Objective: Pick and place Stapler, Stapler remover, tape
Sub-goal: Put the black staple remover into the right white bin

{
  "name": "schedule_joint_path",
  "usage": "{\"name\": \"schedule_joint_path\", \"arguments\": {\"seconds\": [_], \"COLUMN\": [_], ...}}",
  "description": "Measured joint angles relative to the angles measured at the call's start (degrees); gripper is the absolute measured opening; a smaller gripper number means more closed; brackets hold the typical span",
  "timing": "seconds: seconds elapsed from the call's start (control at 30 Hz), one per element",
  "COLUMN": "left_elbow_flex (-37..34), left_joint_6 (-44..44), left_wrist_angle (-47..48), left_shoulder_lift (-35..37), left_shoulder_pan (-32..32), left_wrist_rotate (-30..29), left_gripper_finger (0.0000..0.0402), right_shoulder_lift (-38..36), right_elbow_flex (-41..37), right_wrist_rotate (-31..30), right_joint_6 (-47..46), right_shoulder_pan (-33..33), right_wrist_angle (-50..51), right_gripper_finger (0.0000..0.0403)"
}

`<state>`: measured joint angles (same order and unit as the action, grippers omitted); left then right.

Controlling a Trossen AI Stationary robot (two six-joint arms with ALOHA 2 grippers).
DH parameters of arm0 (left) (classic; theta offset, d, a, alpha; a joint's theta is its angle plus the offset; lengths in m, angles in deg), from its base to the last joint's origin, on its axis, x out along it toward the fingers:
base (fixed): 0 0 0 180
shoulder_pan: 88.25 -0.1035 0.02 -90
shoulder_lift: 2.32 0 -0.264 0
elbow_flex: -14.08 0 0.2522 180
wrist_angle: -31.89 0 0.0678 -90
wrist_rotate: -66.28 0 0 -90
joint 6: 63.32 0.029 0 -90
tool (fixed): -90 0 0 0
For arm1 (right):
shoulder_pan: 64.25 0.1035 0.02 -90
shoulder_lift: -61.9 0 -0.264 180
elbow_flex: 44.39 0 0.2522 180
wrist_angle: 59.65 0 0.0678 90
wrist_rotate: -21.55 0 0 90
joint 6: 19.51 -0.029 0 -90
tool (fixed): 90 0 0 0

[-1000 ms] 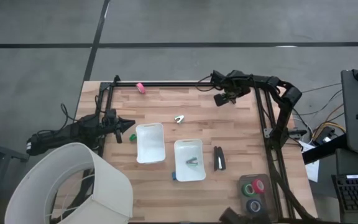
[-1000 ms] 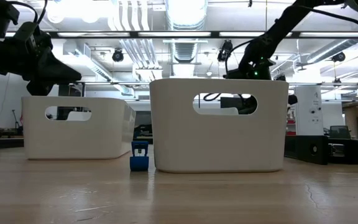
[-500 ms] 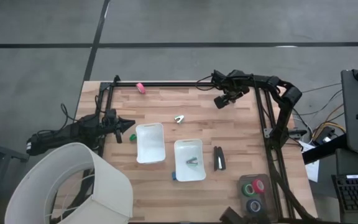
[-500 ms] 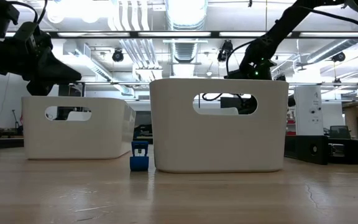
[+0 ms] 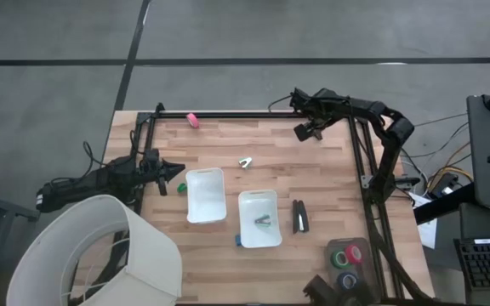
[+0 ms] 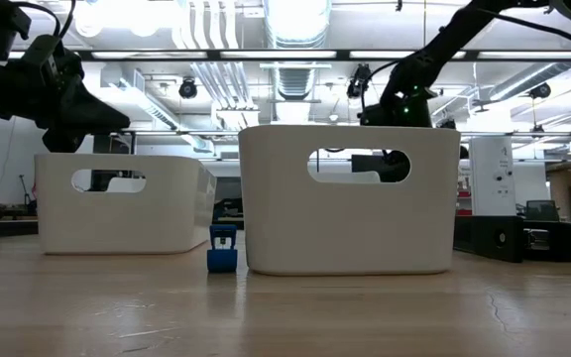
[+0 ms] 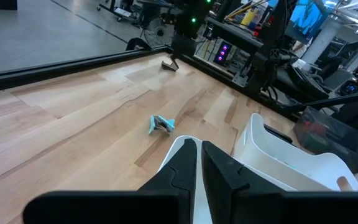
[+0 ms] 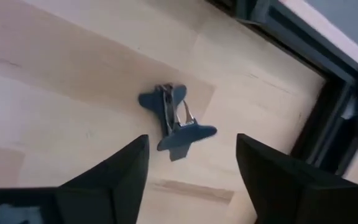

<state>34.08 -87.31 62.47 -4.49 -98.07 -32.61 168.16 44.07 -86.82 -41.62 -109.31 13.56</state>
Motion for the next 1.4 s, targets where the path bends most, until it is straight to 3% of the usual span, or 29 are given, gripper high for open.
{"name": "schedule_joint_path", "arguments": {"seconds": [0.27, 0.5, 1.03, 1.4], "left_elbow_flex": [0.0, 0.0, 0.0, 0.0], "left_joint_6": [0.0, 0.0, 0.0, 0.0], "left_wrist_angle": [0.0, 0.0, 0.0, 0.0], "left_shoulder_lift": [0.0, 0.0, 0.0, 0.0], "left_shoulder_pan": [0.0, 0.0, 0.0, 0.0], "left_wrist_rotate": [0.0, 0.0, 0.0, 0.0], "left_gripper_finger": [0.0028, 0.0028, 0.0028, 0.0028], "right_shoulder_lift": [0.0, 0.0, 2.4, 2.2], "right_elbow_flex": [-0.1, -0.1, -1.3, -1.2], "right_wrist_rotate": [1.5, 5.9, 10.0, 9.4], "right_joint_6": [3.7, 8.3, 9.8, 11.7], "right_shoulder_pan": [-2.1, -3.2, -4.9, -4.8], "right_wrist_angle": [-0.4, -2.1, -2.6, -1.1], "right_gripper_finger": [0.0287, 0.0292, 0.0247, 0.0156]}}
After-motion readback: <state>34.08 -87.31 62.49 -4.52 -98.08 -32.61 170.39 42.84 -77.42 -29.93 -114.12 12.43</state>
